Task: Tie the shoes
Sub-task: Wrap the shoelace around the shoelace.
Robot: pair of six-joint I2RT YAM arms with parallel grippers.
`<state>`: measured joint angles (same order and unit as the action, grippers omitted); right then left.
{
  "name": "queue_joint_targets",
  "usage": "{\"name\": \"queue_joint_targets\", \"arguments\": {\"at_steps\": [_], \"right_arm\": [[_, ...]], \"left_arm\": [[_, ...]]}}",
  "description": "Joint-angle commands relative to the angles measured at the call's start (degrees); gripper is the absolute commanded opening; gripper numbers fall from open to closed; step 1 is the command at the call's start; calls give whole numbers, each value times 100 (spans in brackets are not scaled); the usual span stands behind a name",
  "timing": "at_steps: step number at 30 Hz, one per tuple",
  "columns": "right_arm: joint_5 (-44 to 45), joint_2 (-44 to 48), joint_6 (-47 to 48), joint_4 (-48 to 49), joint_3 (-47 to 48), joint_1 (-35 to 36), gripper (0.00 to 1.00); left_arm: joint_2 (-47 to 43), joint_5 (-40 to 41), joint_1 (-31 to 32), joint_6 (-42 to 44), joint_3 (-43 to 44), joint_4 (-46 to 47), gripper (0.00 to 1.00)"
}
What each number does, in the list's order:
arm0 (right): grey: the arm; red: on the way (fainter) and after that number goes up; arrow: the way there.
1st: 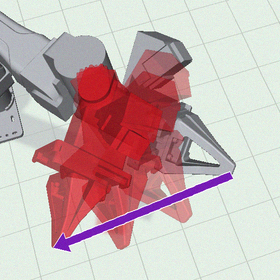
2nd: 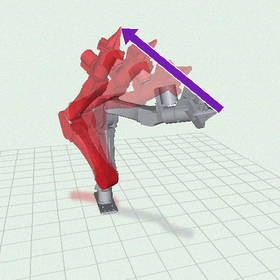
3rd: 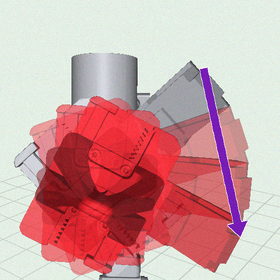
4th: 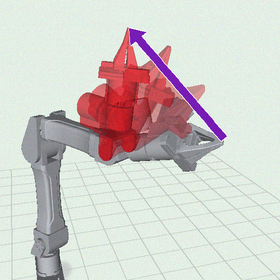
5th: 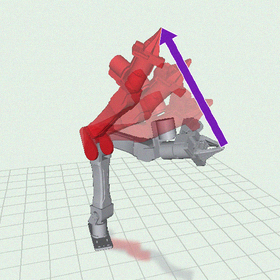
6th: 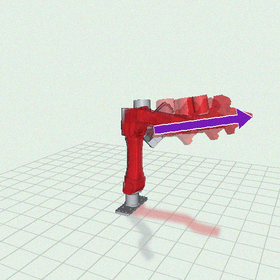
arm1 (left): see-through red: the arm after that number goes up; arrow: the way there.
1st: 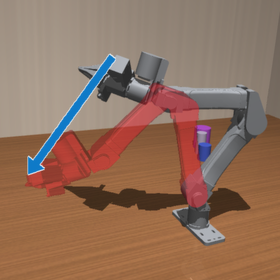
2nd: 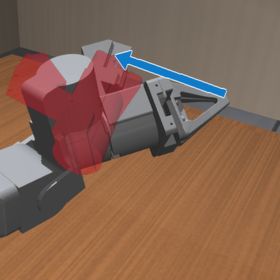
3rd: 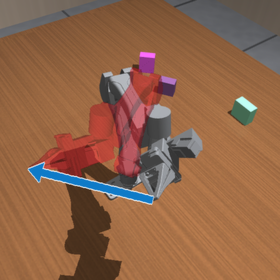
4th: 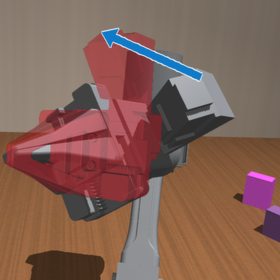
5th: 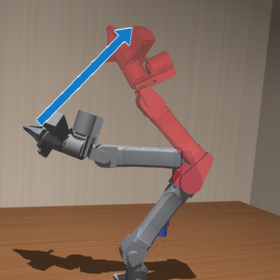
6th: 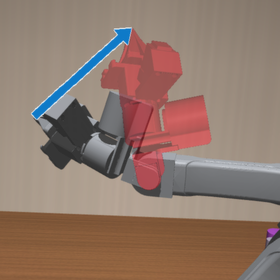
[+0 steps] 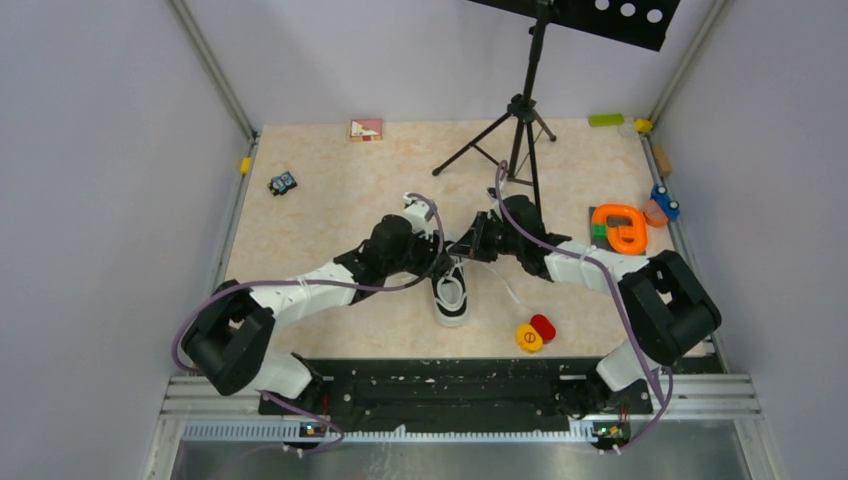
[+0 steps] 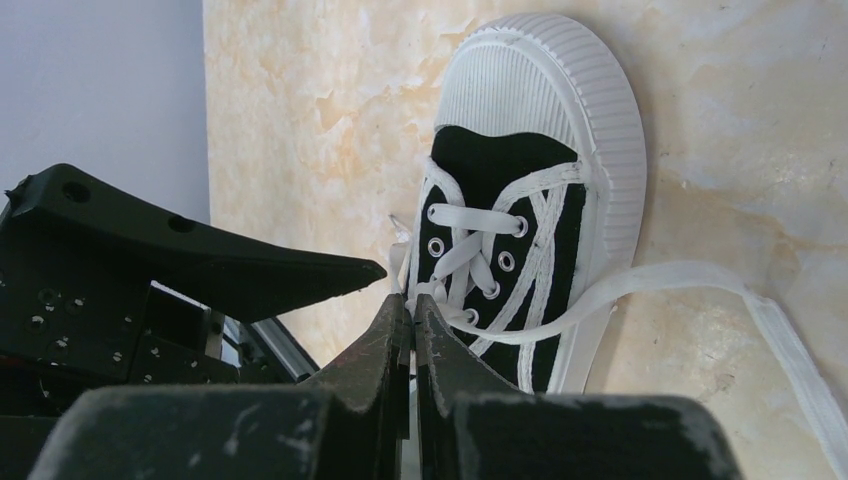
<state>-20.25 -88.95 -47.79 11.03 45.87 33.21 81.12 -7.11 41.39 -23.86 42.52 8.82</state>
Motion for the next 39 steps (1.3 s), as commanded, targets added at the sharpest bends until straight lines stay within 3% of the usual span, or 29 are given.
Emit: {"name": "queue_joint_targets", "arguments": {"at_steps": [1,10,25,39], "right_arm": [[-37,109,-4,155,195,-34,0],[3,309,2,264,151,-34,0],[-31,405,-1,247,129,-34,0],[-45,412,-18,273,90,-34,0]], "left_arm": [[0,-112,-29,443,65,2,61],[279,-658,-139,584,178,73,42],[292,-473,-297,446,140,271,45],[607,-1550,-526,390,208,626,37]]}}
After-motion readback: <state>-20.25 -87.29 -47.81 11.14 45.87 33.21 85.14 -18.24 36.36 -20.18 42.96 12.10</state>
